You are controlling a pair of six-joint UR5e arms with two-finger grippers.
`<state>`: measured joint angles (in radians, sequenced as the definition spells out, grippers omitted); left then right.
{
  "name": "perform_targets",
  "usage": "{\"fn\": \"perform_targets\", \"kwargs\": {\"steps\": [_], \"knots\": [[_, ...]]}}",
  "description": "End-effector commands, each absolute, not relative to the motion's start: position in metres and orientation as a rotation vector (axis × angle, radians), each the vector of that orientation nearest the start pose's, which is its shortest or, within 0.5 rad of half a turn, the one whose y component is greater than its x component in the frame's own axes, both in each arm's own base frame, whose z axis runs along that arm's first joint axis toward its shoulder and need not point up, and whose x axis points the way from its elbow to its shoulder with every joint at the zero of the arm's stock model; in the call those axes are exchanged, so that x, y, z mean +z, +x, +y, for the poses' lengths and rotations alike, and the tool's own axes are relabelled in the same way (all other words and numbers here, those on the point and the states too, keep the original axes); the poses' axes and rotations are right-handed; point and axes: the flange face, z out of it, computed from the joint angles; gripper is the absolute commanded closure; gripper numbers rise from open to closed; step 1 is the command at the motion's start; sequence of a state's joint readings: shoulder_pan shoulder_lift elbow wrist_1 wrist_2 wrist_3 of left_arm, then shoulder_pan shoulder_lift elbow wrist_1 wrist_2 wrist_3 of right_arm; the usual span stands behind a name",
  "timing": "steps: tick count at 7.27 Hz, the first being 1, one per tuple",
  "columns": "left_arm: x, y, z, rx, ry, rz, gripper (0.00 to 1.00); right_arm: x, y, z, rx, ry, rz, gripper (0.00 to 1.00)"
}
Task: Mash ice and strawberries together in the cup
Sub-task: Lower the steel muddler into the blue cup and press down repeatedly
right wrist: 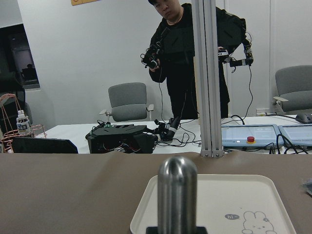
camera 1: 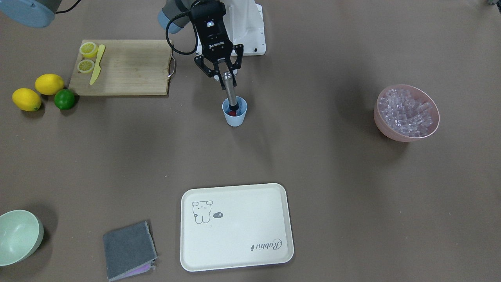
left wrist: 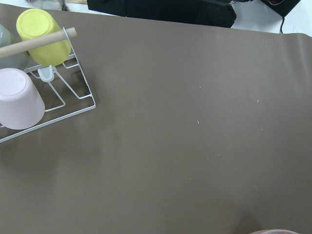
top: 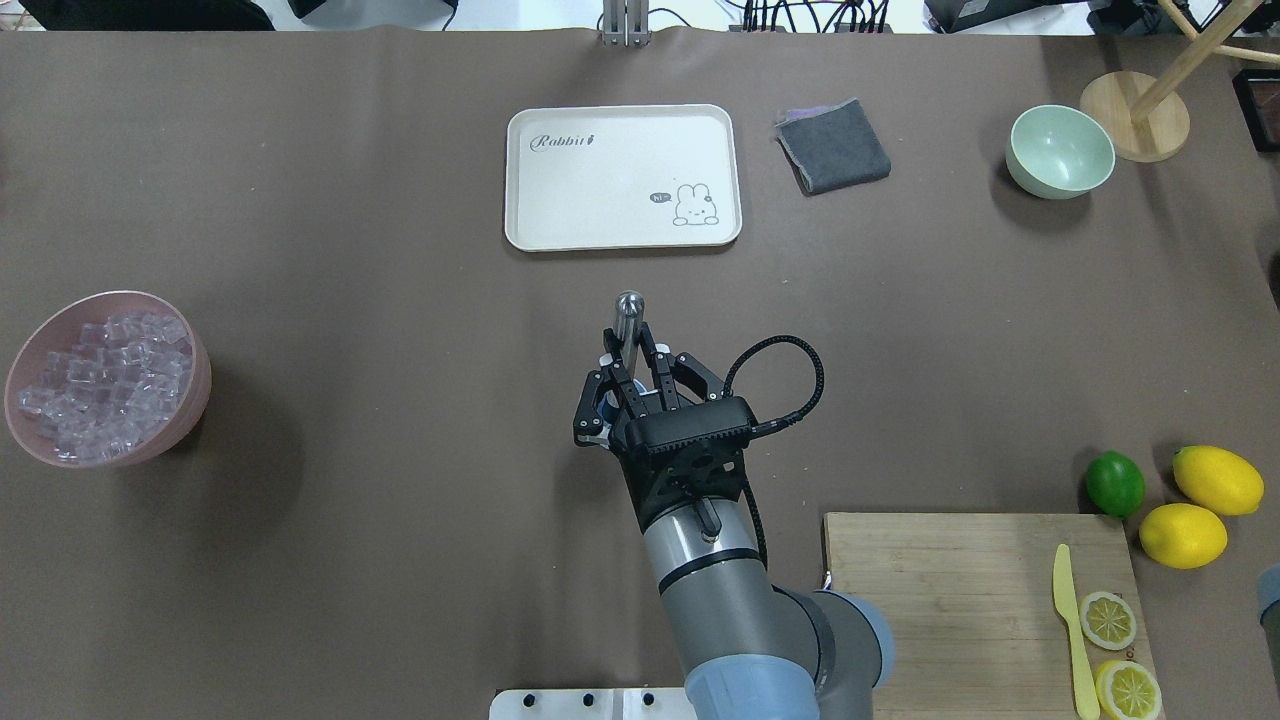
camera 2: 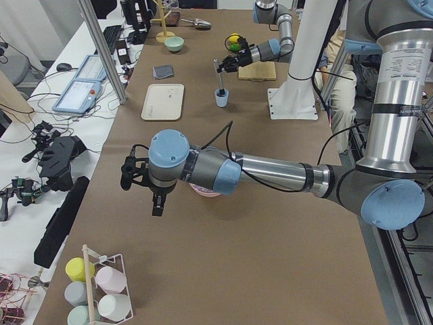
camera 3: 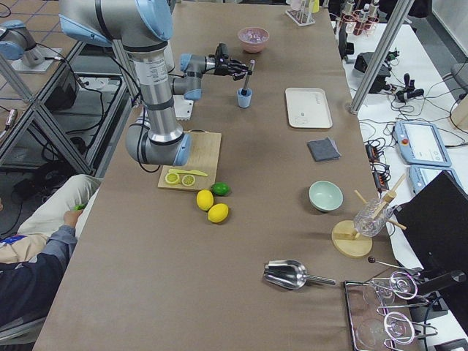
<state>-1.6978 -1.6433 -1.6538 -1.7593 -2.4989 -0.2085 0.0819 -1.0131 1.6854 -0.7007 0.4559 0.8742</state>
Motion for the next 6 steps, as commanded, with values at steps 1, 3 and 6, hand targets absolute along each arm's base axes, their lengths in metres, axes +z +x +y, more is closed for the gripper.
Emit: {"fn": "perform_targets", "kwargs": {"steps": [1,3,6], "knots": [[0.548,-0.121,-0.521,-0.15,0.281,0.931,0.02,0.186,-0.565,-0.269,0.366,1.286,-0.89,1.0],[0.547,-0.121,-0.521,-0.148,0.285,0.93,0.02,0.19,-0.569,-0.269,0.357,1.284,-0.883,1.0],[0.541,-0.123,-0.52,-0.148,0.296,0.93,0.02,0.17,-0.546,-0.267,0.375,1.282,-0.936,1.0]]}}
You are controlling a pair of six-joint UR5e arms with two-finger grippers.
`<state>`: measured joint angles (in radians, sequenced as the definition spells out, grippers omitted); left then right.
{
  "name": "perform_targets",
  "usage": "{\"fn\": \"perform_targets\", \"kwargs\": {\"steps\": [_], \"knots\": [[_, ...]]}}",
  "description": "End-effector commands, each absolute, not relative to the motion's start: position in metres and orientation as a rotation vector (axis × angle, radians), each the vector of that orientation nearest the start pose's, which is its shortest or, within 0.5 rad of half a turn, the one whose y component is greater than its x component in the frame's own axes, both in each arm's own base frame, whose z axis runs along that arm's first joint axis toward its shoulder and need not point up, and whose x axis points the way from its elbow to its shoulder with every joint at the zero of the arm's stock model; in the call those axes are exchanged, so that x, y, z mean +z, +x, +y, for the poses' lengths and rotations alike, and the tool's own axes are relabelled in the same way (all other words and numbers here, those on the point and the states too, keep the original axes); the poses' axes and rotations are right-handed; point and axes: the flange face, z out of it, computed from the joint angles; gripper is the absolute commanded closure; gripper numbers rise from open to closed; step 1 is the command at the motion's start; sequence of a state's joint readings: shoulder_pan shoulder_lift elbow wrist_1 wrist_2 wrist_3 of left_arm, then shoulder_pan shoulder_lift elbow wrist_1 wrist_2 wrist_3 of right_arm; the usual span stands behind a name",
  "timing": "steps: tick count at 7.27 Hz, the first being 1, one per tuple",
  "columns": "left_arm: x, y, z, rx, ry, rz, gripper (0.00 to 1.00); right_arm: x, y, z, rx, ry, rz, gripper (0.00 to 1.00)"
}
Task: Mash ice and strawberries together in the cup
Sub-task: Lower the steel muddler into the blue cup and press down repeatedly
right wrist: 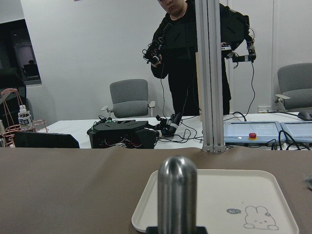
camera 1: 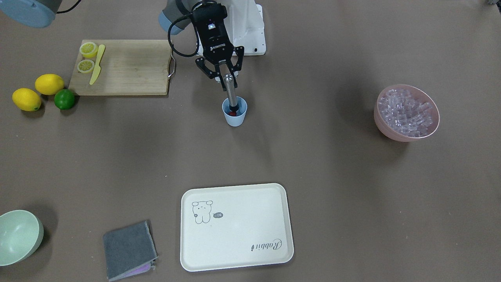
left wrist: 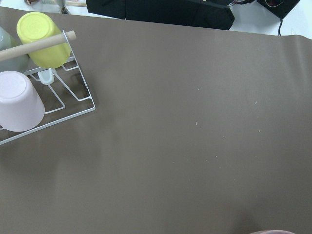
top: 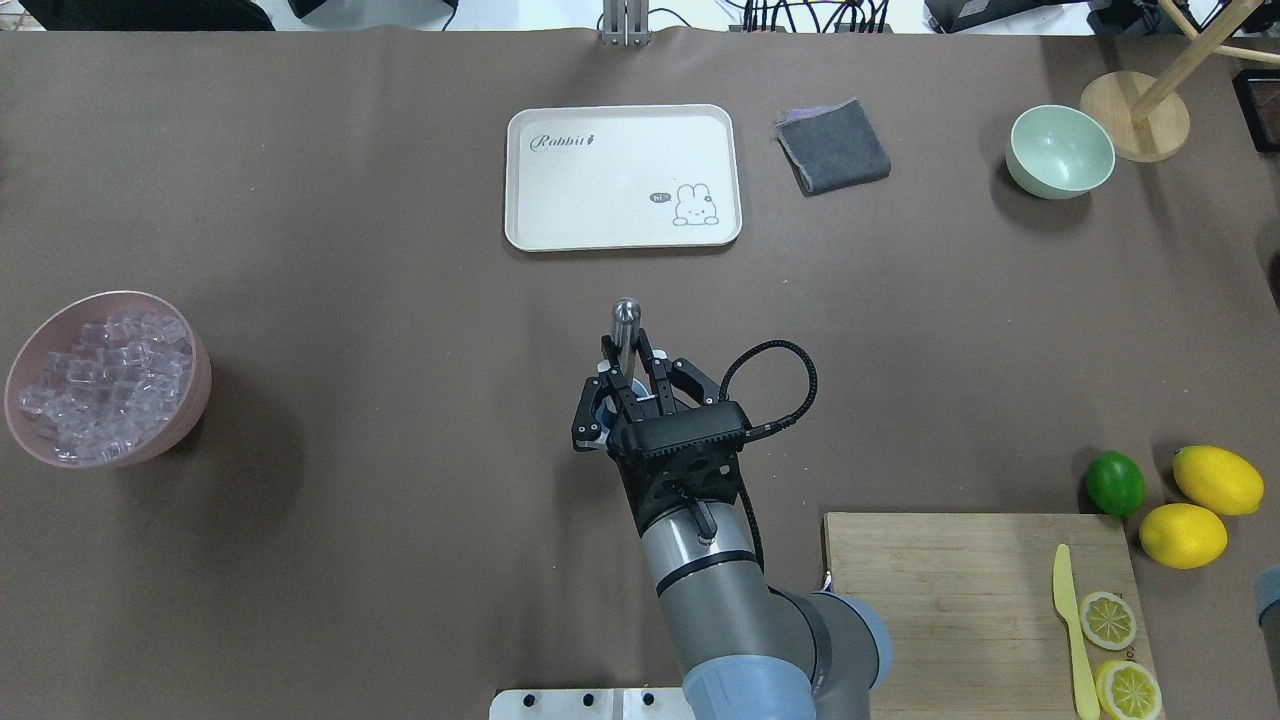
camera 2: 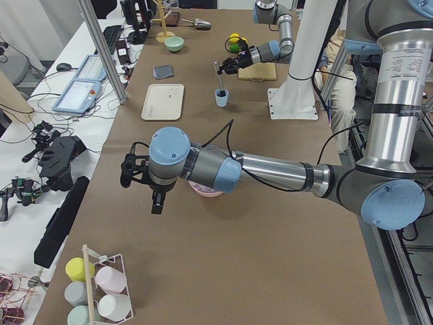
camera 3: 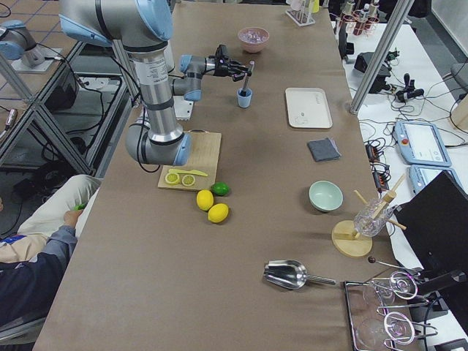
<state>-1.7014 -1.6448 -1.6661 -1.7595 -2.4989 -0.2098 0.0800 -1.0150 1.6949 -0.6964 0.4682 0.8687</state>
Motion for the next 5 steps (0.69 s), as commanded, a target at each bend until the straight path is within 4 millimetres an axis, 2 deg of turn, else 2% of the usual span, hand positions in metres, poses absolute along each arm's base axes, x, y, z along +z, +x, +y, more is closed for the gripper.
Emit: {"fn": "perform_targets", "kwargs": {"steps": [1,3,5], "knots": [[0.541,-0.124,-0.52,-0.149,0.297,0.93,0.02,0.16,-0.537,-0.266,0.362,1.297,-0.935,1.0],[0.542,-0.129,-0.519,-0.159,0.3,0.928,0.02,0.15,-0.525,-0.268,0.348,1.309,-0.945,1.0],[0.542,-0.132,-0.517,-0.166,0.302,0.927,0.02,0.155,-0.534,-0.268,0.336,1.306,-0.931,1.0]]}}
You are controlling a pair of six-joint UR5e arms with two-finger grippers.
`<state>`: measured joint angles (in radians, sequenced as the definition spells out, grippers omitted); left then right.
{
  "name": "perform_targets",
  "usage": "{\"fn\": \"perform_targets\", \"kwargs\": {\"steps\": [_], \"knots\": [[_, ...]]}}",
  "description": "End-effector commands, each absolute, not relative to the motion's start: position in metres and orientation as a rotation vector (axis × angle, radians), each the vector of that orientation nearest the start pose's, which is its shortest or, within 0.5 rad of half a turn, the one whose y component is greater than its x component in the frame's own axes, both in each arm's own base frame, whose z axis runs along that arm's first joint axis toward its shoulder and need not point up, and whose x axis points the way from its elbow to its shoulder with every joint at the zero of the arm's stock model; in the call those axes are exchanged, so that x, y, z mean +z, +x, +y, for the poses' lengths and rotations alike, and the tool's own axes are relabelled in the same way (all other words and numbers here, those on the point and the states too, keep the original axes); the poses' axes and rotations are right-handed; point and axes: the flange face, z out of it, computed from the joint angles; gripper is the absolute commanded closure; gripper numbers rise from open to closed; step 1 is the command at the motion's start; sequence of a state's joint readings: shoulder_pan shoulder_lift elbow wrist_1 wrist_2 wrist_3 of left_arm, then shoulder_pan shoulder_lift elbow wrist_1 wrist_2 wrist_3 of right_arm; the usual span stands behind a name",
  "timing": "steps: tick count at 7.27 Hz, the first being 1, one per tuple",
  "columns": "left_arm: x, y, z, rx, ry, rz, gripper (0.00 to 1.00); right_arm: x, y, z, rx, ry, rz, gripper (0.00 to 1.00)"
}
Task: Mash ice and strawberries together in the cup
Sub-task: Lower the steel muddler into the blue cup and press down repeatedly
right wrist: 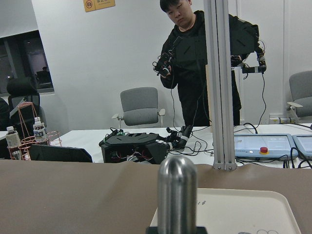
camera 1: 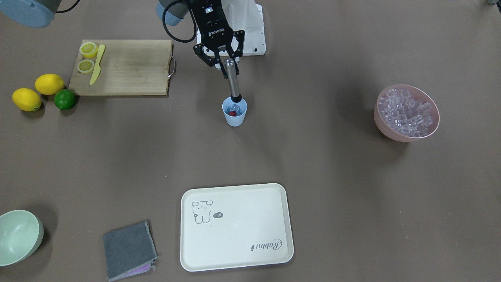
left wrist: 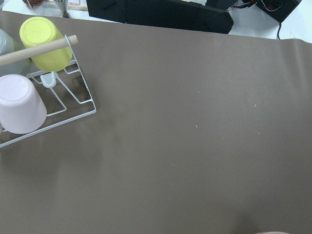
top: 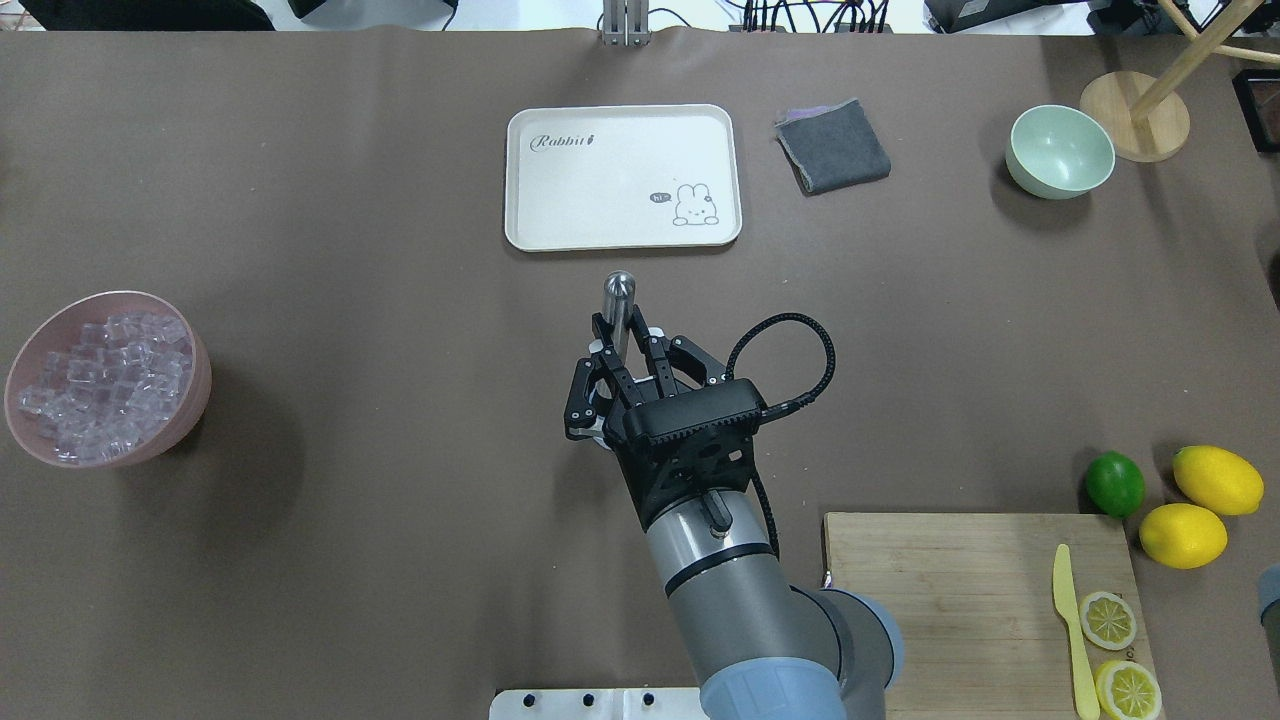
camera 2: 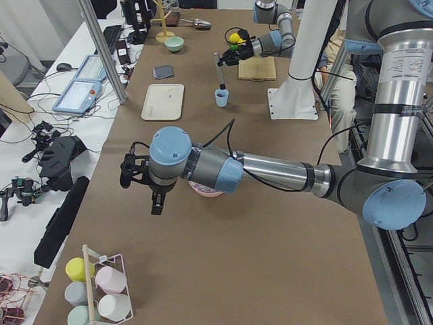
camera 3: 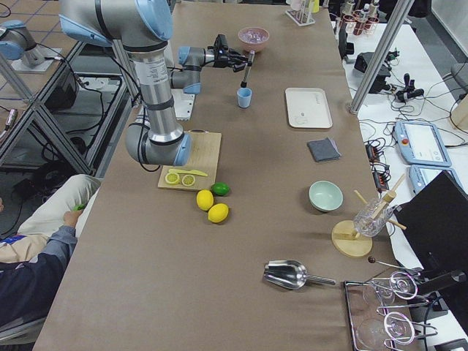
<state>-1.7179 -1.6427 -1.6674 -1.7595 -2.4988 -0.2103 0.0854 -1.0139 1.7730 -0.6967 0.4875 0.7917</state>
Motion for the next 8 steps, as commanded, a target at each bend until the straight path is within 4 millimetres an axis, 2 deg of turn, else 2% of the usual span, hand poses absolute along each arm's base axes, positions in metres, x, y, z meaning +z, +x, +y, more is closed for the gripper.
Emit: {"fn": "perform_targets", "kwargs": {"steps": [1,8], "knots": [[0.543,-0.132,-0.516,-0.167,0.301,0.927,0.02,0.157,-0.537,-0.267,0.333,1.305,-0.926,1.0],[0.546,-0.133,-0.514,-0.171,0.297,0.927,0.02,0.176,-0.562,-0.264,0.295,1.297,-0.887,1.0]]}}
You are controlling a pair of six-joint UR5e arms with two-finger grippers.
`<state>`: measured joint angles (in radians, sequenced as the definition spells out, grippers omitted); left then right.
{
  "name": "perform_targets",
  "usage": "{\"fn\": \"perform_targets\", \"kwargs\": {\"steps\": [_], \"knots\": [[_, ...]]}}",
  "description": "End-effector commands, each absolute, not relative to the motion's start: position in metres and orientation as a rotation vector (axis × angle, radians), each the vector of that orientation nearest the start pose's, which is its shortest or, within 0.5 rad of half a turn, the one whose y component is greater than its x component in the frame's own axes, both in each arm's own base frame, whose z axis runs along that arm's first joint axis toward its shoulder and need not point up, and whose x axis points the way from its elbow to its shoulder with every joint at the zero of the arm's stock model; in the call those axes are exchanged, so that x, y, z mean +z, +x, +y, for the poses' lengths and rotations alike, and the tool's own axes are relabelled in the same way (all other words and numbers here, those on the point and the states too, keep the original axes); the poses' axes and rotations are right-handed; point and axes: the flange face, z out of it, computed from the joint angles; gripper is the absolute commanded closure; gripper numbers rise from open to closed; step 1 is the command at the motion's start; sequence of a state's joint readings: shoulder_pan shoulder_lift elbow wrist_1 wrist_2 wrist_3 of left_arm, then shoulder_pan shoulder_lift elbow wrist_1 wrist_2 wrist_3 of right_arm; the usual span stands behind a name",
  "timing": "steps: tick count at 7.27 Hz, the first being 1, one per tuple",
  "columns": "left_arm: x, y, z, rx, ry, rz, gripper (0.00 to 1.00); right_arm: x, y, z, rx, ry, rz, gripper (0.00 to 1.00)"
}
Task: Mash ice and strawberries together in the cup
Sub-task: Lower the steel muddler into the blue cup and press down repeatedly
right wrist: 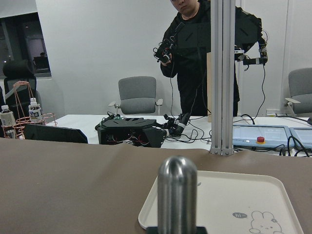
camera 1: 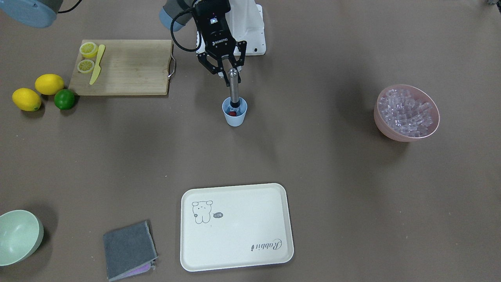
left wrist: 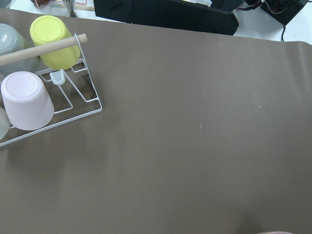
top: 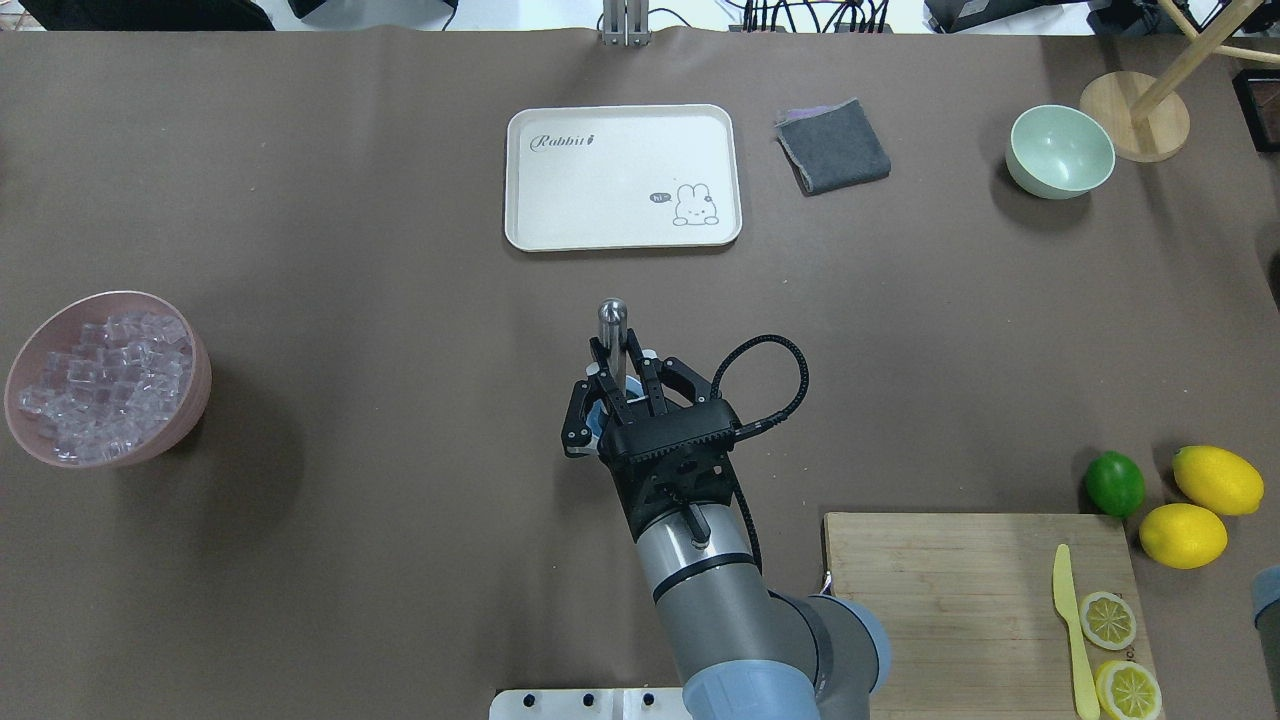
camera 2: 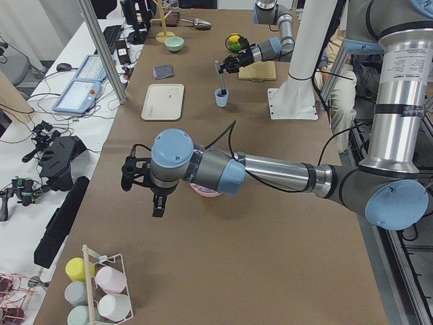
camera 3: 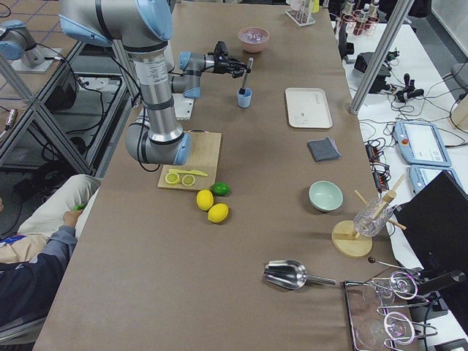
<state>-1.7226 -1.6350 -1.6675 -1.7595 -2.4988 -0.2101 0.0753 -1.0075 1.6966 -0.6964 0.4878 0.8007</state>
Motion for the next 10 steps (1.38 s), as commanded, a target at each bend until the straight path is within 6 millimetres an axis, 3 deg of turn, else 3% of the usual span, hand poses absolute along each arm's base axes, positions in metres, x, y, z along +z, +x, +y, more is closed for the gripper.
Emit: {"fn": "perform_targets", "kwargs": {"steps": [1,6,8,9,10], "knots": [[0.546,-0.133,-0.514,-0.171,0.297,0.927,0.02,0.178,-0.564,-0.264,0.292,1.296,-0.883,1.0],[0.544,-0.132,-0.516,-0.168,0.299,0.928,0.02,0.177,-0.564,-0.265,0.301,1.289,-0.895,1.0],[0.542,-0.133,-0.518,-0.169,0.302,0.927,0.02,0.154,-0.53,-0.271,0.25,1.277,-0.985,1.0],[0.541,-0.133,-0.518,-0.167,0.303,0.928,0.02,0.144,-0.506,-0.281,0.225,1.303,-0.988,1.0],[0.539,-0.133,-0.52,-0.165,0.307,0.927,0.02,0.147,-0.492,-0.308,0.194,1.294,-1.006,1.0]]}}
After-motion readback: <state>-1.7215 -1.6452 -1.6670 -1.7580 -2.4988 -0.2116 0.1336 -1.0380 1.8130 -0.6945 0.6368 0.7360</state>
